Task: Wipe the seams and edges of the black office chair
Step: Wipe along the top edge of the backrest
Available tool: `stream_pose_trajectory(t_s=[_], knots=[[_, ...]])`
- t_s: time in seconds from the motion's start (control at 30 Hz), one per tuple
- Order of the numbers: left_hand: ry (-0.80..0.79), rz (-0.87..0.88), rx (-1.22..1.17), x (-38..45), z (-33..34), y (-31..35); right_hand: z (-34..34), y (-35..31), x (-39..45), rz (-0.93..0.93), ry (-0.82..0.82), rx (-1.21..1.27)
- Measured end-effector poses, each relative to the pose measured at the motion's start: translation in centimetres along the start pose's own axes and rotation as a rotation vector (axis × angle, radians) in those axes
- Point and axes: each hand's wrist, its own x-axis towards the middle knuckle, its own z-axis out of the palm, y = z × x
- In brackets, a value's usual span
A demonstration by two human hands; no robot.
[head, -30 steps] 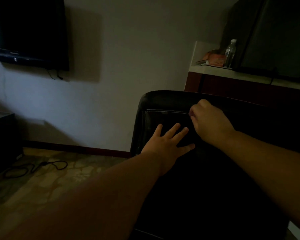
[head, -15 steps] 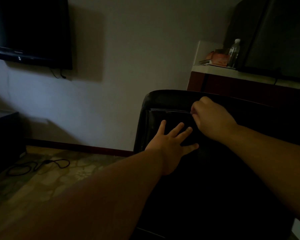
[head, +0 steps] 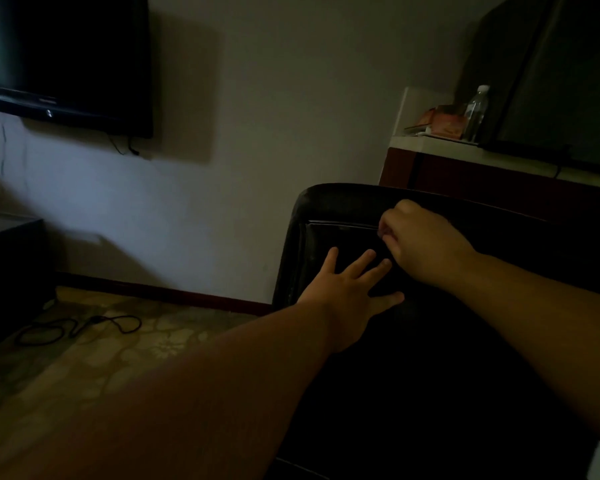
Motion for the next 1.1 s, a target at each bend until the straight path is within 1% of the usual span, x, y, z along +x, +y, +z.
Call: stream_pose_trajectory(t_s=[0.1,0.2,0.23,0.33,0.37,0.47,0.57,0.6,0.7,0.77,0.83,0.97,1.0,1.1], knots=[[0.009,0.002,0.022,0.0,0.0,0.1,-0.4,0.4,0.5,0.09,0.106,0.02],[0.02,-0.005,0.024,0.1,0.3,0.1,-0.2,0.1,0.6,0.028,-0.001,-0.011],[0.026,-0.005,0.026,0.1,0.4,0.0,-0.3,0.2,0.6,0.013,-0.01,-0.006],[0.033,-0.009,0.029,0.1,0.6,0.0,-0.4,0.7,0.8,0.058,0.088,0.035],[0.037,-0.013,0.028,0.1,0.6,0.1,-0.2,0.7,0.7,0.061,0.081,0.038],[0.042,-0.015,0.023,0.2,0.8,0.2,0.1,0.5,0.5,-0.013,0.002,0.03],[0.045,-0.018,0.004,0.2,0.9,0.2,-0.2,0.8,0.6,0.013,0.086,0.002],[0.044,-0.019,-0.004,0.2,0.9,0.3,-0.1,0.8,0.5,0.02,0.093,-0.006],[0.054,-0.027,0.016,0.3,0.8,0.5,0.2,0.3,0.6,-0.029,0.019,-0.009],[0.061,-0.034,0.049,0.2,0.8,0.6,-0.3,0.2,1.0,-0.022,0.049,-0.02],[0.056,-0.05,0.055,0.3,0.9,0.8,-0.3,0.2,1.2,0.031,0.102,-0.013],[0.065,-0.062,0.03,0.5,1.4,1.1,0.4,-0.5,1.0,-0.041,0.01,0.015],[0.069,-0.056,0.025,0.5,1.4,1.0,0.1,-0.4,1.1,-0.038,0.021,0.016],[0.073,-0.033,0.019,0.4,1.3,0.9,-0.2,0.1,1.3,0.042,0.135,0.013]])
